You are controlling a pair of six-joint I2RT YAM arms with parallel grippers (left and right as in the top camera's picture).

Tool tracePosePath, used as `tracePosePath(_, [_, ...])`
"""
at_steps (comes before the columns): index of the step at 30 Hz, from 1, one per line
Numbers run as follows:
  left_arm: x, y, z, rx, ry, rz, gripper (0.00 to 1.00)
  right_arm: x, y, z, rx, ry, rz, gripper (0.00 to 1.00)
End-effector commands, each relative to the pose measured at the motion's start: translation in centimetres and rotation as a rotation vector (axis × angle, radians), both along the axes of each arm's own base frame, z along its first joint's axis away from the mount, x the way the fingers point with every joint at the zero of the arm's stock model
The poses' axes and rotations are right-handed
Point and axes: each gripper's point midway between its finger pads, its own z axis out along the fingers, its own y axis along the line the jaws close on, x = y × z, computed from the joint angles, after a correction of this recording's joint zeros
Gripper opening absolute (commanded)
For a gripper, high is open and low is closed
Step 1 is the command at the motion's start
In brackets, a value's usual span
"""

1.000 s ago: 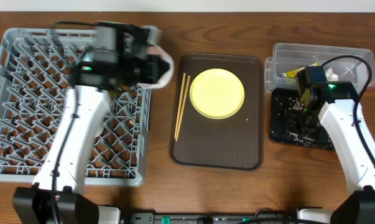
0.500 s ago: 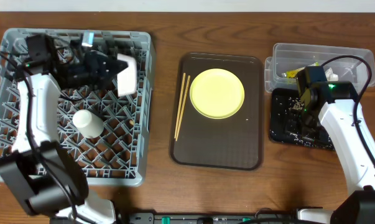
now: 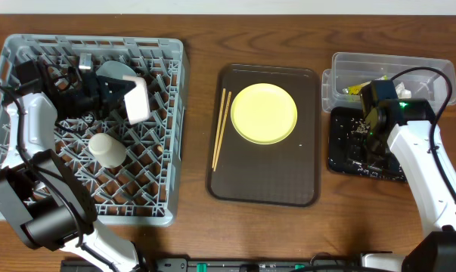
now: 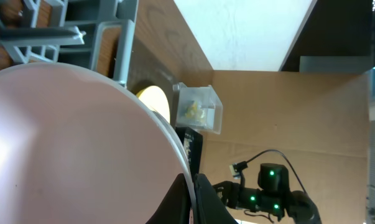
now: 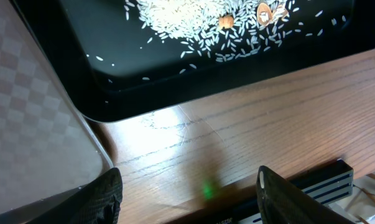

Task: Sort waste into correct bins and load items into the dishwasher
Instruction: 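Set the pink bowl tilted in the rack and release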

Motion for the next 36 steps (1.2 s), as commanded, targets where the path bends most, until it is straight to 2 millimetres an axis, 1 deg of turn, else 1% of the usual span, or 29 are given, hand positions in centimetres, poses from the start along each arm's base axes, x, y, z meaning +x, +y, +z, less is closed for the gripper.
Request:
tracePosePath(1, [-0.4, -0.3, -0.5, -0.054, 0.035, -0.005, 0.06, 0.3, -0.3, 0.3, -0.010, -0.013, -0.013, 0.67])
tracePosePath(4, [-0.5, -0.7, 0.8, -0.127, 0.010, -0.017, 0.06, 0.3, -0.3, 0.3, -0.010, -0.013, -0.013, 0.67])
tracePosePath(7, [-0.7, -0.8, 1.1, -0.153, 0.013, -0.019, 0.06, 0.3, -0.3, 0.3, -0.010, -0.014, -0.013, 0.67])
tracePosePath(10, [-0.6, -0.6, 0.5, -0.122, 0.029, -0.012, 0.06, 0.3, -0.3, 0.3, -0.010, -0.012, -0.013, 0.67])
tracePosePath(14, [-0.6, -0.2, -0.9, -0.046, 0.067, 0.003, 0.06, 0.3, -0.3, 0.3, -0.010, -0.012, -0.013, 0.67])
tracePosePath(20, [-0.8, 0.4, -1.4, -0.042, 0.081, 0.020, 0.06, 0.3, -0.3, 0.3, -0.010, -0.012, -0.013, 0.67])
tracePosePath(23, [-1.3, 1.2, -2.5, -0.017, 0.121, 0.046, 0.06, 0.3, -0.3, 0.3, -0.010, -0.012, -0.013, 0.66])
tracePosePath(27, [-2.8, 3.4, -5.9, 0.108, 0.260, 0.103, 0.06, 0.3, -0.3, 0.3, -0.010, -0.012, -0.013, 0.66])
tracePosePath(28, [-3.2, 4.1, -6.6, 0.148, 0.292, 0.118, 0.08, 0.3, -0.3, 0.3, -0.010, -0.012, -0.013, 0.67])
tracePosePath(29, [-3.6, 4.8, -7.3, 0.182, 0.318, 0.132, 0.14, 0.3, -0.3, 0.3, -0.010, -0.012, -0.013, 0.67])
tracePosePath(30, [-3.9, 5.3, -7.7, 0.202, 0.338, 0.144, 0.17, 0.3, -0.3, 0.3, -0.010, -0.012, -0.013, 0.67])
tracePosePath(31, [-4.1, 5.8, -7.8, 0.207, 0.350, 0.154, 0.24, 0.3, -0.3, 0.3, -0.010, -0.012, -0.013, 0.67])
tracePosePath(34, [-4.6, 6.7, -7.8, 0.196, 0.368, 0.181, 0.39, 0.3, -0.3, 0.3, -0.010, -0.013, -0.013, 0.67])
tracePosePath(36, [-5.0, 7.4, -8.1, 0.215, 0.389, 0.198, 0.46, 0.3, -0.3, 0.3, -0.010, -0.013, -0.013, 0.67])
